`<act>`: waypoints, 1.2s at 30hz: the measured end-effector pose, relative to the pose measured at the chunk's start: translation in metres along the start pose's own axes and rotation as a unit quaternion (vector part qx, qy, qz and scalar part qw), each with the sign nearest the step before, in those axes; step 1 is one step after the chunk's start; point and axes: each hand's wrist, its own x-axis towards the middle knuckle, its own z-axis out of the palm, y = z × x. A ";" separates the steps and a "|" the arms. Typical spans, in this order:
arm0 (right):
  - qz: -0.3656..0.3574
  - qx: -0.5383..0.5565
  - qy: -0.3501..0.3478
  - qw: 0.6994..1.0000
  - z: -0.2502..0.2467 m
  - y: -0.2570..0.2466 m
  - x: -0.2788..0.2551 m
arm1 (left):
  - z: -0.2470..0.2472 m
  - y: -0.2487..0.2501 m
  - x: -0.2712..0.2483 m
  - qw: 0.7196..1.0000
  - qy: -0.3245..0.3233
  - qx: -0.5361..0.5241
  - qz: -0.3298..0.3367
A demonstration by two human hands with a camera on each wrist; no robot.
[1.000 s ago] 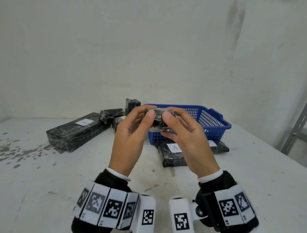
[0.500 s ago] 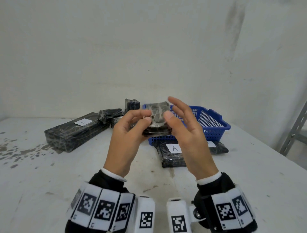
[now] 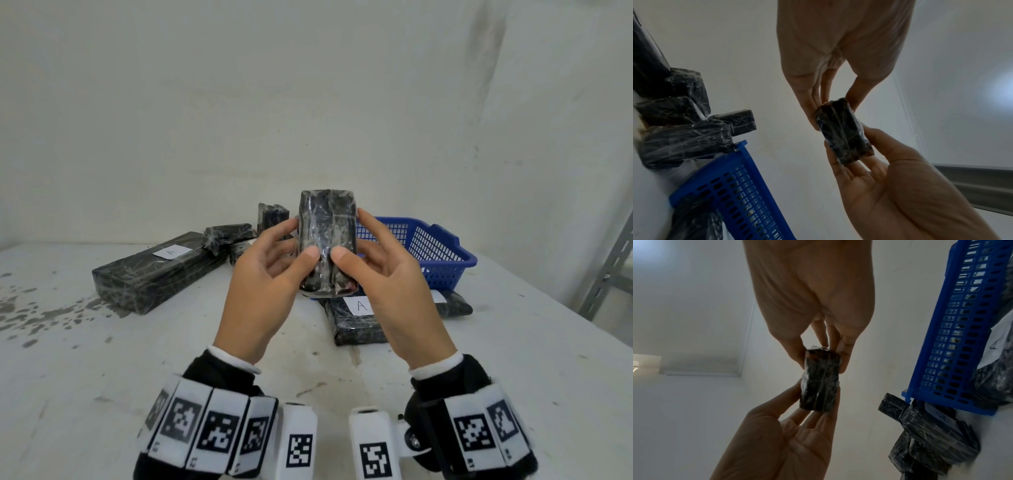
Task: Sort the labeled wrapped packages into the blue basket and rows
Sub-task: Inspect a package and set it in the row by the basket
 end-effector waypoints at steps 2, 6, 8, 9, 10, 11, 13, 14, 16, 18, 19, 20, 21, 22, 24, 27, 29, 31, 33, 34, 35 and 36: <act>-0.002 0.003 0.000 1.000 0.000 0.000 0.000 | 0.000 0.000 0.000 1.000 0.007 0.006 0.004; -0.010 -0.002 -0.001 1.000 0.000 0.000 0.000 | 0.000 0.000 0.000 1.000 -0.006 0.021 0.012; -0.007 -0.004 -0.007 1.000 0.000 0.000 0.000 | -0.001 0.000 0.000 1.000 -0.007 0.023 0.017; -0.008 -0.008 -0.008 1.000 0.000 -0.001 0.000 | -0.001 -0.001 0.000 0.999 -0.009 0.027 0.020; -0.011 -0.009 -0.006 1.000 0.000 -0.001 0.000 | -0.001 -0.001 0.000 0.999 -0.014 0.031 0.022; -0.013 -0.011 -0.005 1.000 0.000 -0.002 0.000 | -0.001 -0.001 0.000 0.999 -0.017 0.036 0.022; -0.012 -0.011 -0.006 1.000 0.000 -0.002 0.000 | 0.000 -0.001 0.000 0.999 -0.014 0.044 0.023; -0.010 -0.017 -0.006 1.000 0.000 -0.002 0.000 | 0.000 -0.001 0.000 0.998 -0.010 0.049 0.025; -0.014 -0.031 -0.005 0.999 0.000 -0.002 -0.001 | -0.001 -0.001 0.000 0.998 -0.003 0.058 0.031; -0.025 -0.041 -0.005 0.999 0.000 -0.001 -0.001 | 0.000 0.000 0.000 0.997 -0.002 0.068 0.032; -0.027 -0.045 -0.006 0.999 0.000 -0.001 -0.001 | 0.000 0.000 0.000 0.997 0.002 0.075 0.035; -0.026 -0.050 -0.006 0.998 0.001 -0.001 -0.001 | 0.000 0.000 0.000 0.996 0.009 0.081 0.039; -0.026 -0.056 -0.007 0.998 0.001 -0.001 -0.001 | -0.001 0.000 0.000 0.995 0.013 0.085 0.044; -0.026 -0.061 -0.008 0.998 0.001 -0.001 -0.001 | -0.001 0.000 0.000 0.995 0.014 0.088 0.046; -0.029 -0.068 -0.014 0.997 0.001 -0.001 -0.001 | -0.001 0.000 -0.001 0.994 0.011 0.100 0.046; -0.025 -0.065 -0.016 0.997 0.001 -0.003 -0.002 | -0.001 0.000 0.000 0.991 0.019 0.123 0.056; -0.022 -0.061 -0.009 0.998 0.001 -0.006 -0.003 | -0.002 -0.002 0.000 0.990 0.021 0.127 0.057; -0.012 -0.060 -0.002 0.998 0.002 -0.008 -0.004 | -0.001 -0.001 -0.001 0.993 0.021 0.109 0.048; -0.001 -0.058 -0.004 0.998 0.003 -0.009 -0.005 | -0.001 0.000 -0.002 0.993 0.030 0.099 0.050; 0.001 -0.056 -0.002 0.998 0.003 -0.010 -0.005 | 0.000 0.001 -0.002 0.993 0.035 0.100 0.054; 0.000 -0.054 -0.001 0.999 0.004 -0.009 -0.005 | 0.000 0.002 -0.002 0.993 0.036 0.100 0.056; -0.001 -0.052 0.000 0.999 0.004 -0.009 -0.005 | 0.001 0.002 -0.003 0.994 0.036 0.093 0.054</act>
